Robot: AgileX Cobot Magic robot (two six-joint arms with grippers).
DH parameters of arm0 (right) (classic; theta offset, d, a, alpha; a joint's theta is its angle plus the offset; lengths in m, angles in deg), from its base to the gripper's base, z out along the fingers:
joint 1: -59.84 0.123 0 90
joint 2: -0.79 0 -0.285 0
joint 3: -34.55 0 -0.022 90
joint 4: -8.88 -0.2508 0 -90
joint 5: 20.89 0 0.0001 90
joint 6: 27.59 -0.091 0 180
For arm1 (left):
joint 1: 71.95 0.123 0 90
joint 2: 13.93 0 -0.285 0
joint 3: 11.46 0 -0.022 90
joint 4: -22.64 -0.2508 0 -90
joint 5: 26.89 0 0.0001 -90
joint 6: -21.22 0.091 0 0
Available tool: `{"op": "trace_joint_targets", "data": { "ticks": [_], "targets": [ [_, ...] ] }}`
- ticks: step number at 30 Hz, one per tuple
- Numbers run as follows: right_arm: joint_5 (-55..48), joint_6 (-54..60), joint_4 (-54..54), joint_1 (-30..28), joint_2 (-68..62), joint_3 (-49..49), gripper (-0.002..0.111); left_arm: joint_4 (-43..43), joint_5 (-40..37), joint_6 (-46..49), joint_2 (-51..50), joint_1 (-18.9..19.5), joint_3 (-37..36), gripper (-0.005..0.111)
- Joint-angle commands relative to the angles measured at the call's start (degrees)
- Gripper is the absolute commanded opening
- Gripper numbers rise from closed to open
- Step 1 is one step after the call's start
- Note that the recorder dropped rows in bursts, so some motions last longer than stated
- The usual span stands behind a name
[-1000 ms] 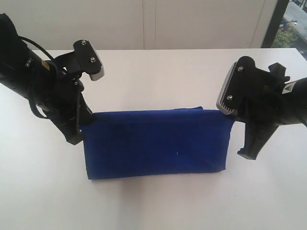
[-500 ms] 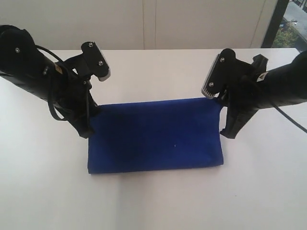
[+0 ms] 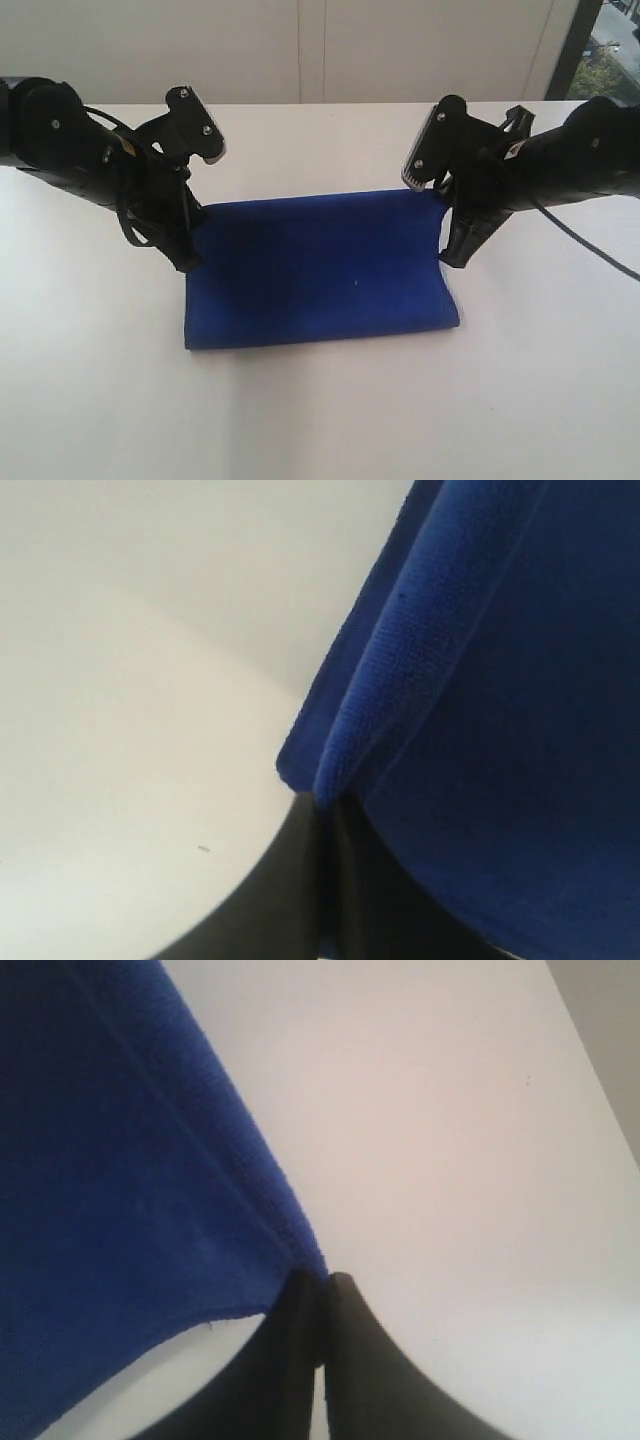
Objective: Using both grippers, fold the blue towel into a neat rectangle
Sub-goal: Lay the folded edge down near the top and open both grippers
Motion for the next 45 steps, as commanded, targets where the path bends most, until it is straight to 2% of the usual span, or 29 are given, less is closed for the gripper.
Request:
{"op": "trace_joint_targets", "data": {
  "ticks": [1,20,30,32,34,37,38,40,45],
  "targets": [
    [3.14,-0.19,0.39,0.0,-1.65,0.56,0.0,-0.22,2.74,0.71,-1.18,0.23,-0.33,0.0],
    [3.96,-0.19,0.39,-0.11,-4.65,2.77,0.0,-0.22,10.0,0.72,-5.73,0.23,-0.11,0.0],
    [7.16,-0.37,0.39,-0.11,-7.33,2.77,0.0,-0.22,11.34,0.72,-7.98,0.23,-0.11,0.0],
    [7.16,-1.43,0.39,-0.11,-7.48,2.66,0.006,-0.22,11.31,0.72,-7.98,0.23,-0.11,0.001],
    [7.16,-1.43,0.39,-0.11,-7.75,2.66,0.018,-0.22,11.31,0.98,-7.98,0.23,-0.11,0.013],
    [7.16,-1.43,0.39,-0.11,-7.75,2.66,0.029,-0.22,11.31,1.16,-7.98,0.23,-0.11,0.034],
    [7.16,-1.43,0.39,-0.11,-7.75,2.66,0.035,-0.22,11.31,1.16,-7.98,0.23,-0.11,0.047],
    [7.16,-1.55,0.39,-0.11,-7.75,2.66,0.037,-0.22,11.31,1.16,-7.98,0.23,-0.11,0.055],
    [7.16,-2.65,0.39,-0.11,-7.75,2.66,0.037,-0.22,11.31,1.16,-7.98,0.23,-0.11,0.056]
  ]
}}
